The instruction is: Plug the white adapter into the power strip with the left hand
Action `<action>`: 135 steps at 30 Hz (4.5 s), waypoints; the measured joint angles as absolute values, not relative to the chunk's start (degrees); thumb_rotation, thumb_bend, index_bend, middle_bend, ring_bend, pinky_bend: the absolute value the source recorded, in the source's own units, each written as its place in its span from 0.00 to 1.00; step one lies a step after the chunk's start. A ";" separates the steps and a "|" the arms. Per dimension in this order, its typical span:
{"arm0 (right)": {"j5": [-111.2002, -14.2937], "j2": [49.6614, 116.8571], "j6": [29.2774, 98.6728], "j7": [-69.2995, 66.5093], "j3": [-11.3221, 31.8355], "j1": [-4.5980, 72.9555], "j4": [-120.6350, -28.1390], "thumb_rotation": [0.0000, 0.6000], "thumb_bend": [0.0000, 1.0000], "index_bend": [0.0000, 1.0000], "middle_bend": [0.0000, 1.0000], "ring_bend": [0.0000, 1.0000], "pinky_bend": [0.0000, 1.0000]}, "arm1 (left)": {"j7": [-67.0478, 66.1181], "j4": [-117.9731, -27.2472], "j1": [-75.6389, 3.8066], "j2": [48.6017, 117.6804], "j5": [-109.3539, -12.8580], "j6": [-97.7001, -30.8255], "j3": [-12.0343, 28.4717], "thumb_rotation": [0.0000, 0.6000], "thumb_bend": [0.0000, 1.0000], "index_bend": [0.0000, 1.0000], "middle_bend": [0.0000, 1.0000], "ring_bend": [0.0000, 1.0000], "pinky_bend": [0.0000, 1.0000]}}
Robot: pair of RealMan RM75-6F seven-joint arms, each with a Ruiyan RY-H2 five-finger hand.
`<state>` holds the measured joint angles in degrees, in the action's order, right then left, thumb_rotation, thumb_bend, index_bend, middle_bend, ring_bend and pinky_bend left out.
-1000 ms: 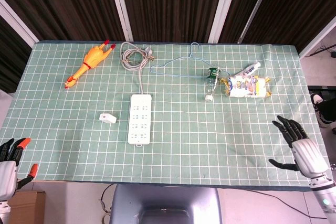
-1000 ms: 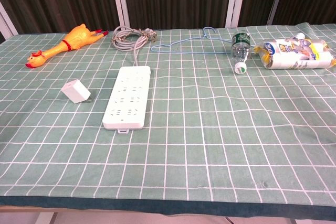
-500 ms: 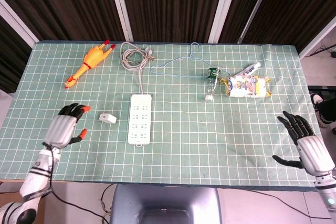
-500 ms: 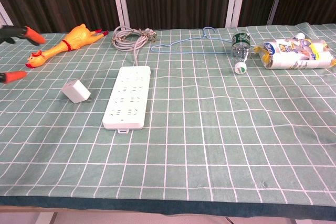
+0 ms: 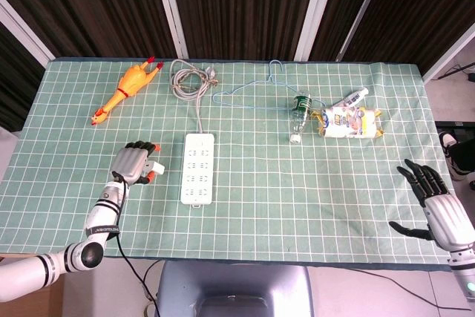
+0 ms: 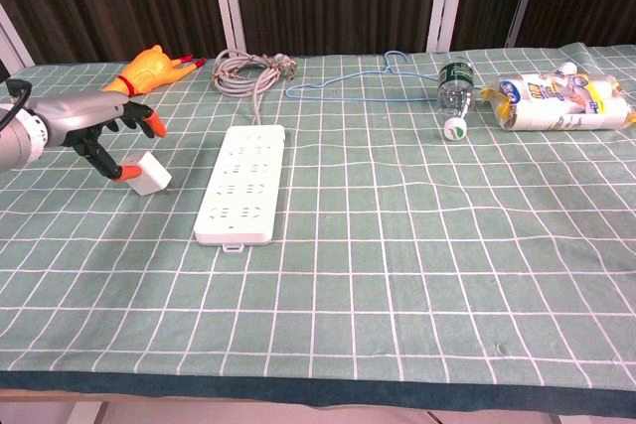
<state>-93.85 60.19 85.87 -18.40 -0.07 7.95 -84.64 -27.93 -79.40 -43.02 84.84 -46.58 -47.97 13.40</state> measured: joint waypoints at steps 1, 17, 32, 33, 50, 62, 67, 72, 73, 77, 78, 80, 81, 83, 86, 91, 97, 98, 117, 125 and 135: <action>-93.82 60.31 85.92 -18.48 -0.11 7.85 -84.50 1.00 0.00 0.00 0.05 0.00 0.11 | -27.58 -79.10 -42.99 85.12 -46.78 -48.11 12.98 1.00 0.35 0.28 0.23 0.18 0.22; -93.55 60.75 85.24 -18.14 -0.08 7.83 -84.33 1.00 0.00 0.00 0.05 0.00 0.11 | -20.78 -70.43 -42.60 89.29 -48.77 -48.42 11.87 1.00 0.35 0.52 0.48 0.36 0.30; -93.62 60.85 84.41 -16.67 0.18 8.39 -85.37 1.00 0.00 0.00 0.05 0.00 0.11 | -21.47 -79.91 -44.09 86.02 -49.73 -51.04 14.52 1.00 0.35 0.68 0.71 0.54 0.40; -93.65 60.87 84.34 -16.56 0.21 8.47 -85.44 1.00 0.00 0.00 0.05 0.00 0.11 | -23.04 -80.93 -44.59 85.69 -49.19 -51.30 14.62 1.00 0.35 0.68 0.71 0.54 0.40; -93.05 61.54 84.80 -17.69 0.01 7.68 -83.76 1.00 0.00 0.00 0.05 0.00 0.11 | -45.63 -84.09 -56.26 88.84 -31.67 -55.59 13.37 1.00 0.35 0.68 0.71 0.54 0.38; -93.09 61.60 84.73 -17.98 -0.05 7.60 -83.36 1.00 0.00 0.00 0.05 0.00 0.11 | -47.44 -83.27 -58.54 90.13 -28.20 -56.49 12.62 1.00 0.35 0.68 0.70 0.54 0.38; -92.95 61.68 84.74 -18.24 -0.10 7.44 -83.08 1.00 0.00 0.00 0.05 0.00 0.11 | -48.48 -82.80 -59.14 90.24 -26.72 -56.81 11.92 1.00 0.35 0.68 0.70 0.54 0.37; -92.89 61.69 84.90 -18.32 -0.12 7.25 -82.98 1.00 0.00 0.00 0.05 0.00 0.11 | -49.57 -82.65 -59.67 90.13 -25.94 -57.22 11.32 1.00 0.35 0.69 0.71 0.54 0.37; -92.88 61.70 84.93 -18.35 -0.13 7.21 -82.97 1.00 0.00 0.00 0.05 0.00 0.11 | -49.79 -82.64 -59.87 90.17 -25.80 -57.34 11.25 1.00 0.35 0.69 0.71 0.54 0.37; -92.89 61.75 84.92 -18.35 -0.20 7.11 -82.87 1.00 0.00 0.00 0.05 0.00 0.11 | -51.18 -82.56 -60.51 90.36 -25.50 -57.58 10.79 1.00 0.35 0.70 0.72 0.55 0.37; -92.88 61.78 84.93 -18.39 -0.21 7.09 -82.83 1.00 0.00 0.00 0.05 0.00 0.11 | -51.78 -82.49 -60.73 90.46 -25.42 -57.69 10.60 1.00 0.35 0.71 0.73 0.55 0.37; -92.80 61.86 84.92 -18.50 -0.21 7.03 -82.68 1.00 0.00 0.00 0.05 0.00 0.11 | -53.51 -82.18 -61.35 90.84 -25.06 -58.12 10.15 1.00 0.35 0.71 0.73 0.55 0.37; -92.75 61.90 84.89 -18.56 -0.22 7.01 -82.60 1.00 0.00 0.00 0.05 0.00 0.11 | -54.35 -82.01 -61.65 91.08 -24.76 -58.35 9.98 1.00 0.35 0.71 0.73 0.55 0.37; -92.67 61.98 84.82 -18.69 -0.25 6.95 -82.42 1.00 0.00 0.00 0.05 0.00 0.11 | -56.30 -81.58 -62.41 91.68 -23.68 -58.78 9.66 1.00 0.35 0.71 0.73 0.55 0.37; -92.64 62.09 84.75 -18.70 -0.29 6.90 -82.24 1.00 0.00 0.00 0.05 0.00 0.11 | -58.63 -81.00 -63.52 92.41 -22.05 -59.23 9.40 1.00 0.35 0.73 0.75 0.56 0.37; -92.71 62.16 84.90 -18.60 -0.26 6.83 -82.26 1.00 0.00 0.00 0.05 0.00 0.11 | -61.82 -80.75 -65.24 92.93 -20.34 -59.74 9.25 1.00 0.35 0.75 0.79 0.58 0.35; -92.48 62.13 84.80 -18.65 -0.28 6.69 -82.12 1.00 0.00 0.00 0.05 0.00 0.11 | -65.22 -81.25 -67.05 93.01 -18.37 -60.35 9.42 1.00 0.35 0.77 0.83 0.61 0.35; -92.41 62.16 84.77 -18.68 -0.28 6.66 -82.06 1.00 0.00 0.00 0.05 0.00 0.11 | -65.93 -81.27 -67.40 93.11 -18.04 -60.47 9.38 1.00 0.35 0.77 0.84 0.61 0.35; -91.77 62.71 84.28 -19.54 -0.32 6.33 -80.72 1.00 0.00 0.00 0.05 0.00 0.11 | -76.51 -77.03 -73.31 97.14 -12.03 -60.71 9.00 1.00 0.35 0.81 0.87 0.63 0.34; -91.41 62.89 83.70 -19.53 -0.19 6.47 -80.43 1.00 0.00 0.00 0.05 0.00 0.11 | -83.31 -75.34 -76.58 97.96 -5.53 -60.72 10.00 1.00 0.35 0.80 0.87 0.63 0.31; -90.98 63.24 83.39 -20.22 -0.20 6.30 -79.38 1.00 0.00 0.00 0.05 0.00 0.11 | -90.27 -71.20 -80.67 100.58 1.29 -61.21 12.34 1.00 0.35 0.78 0.85 0.63 0.28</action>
<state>-90.98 63.24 83.39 -20.22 -0.20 6.30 -79.38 -90.27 -71.20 -80.67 100.58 1.29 -61.21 12.34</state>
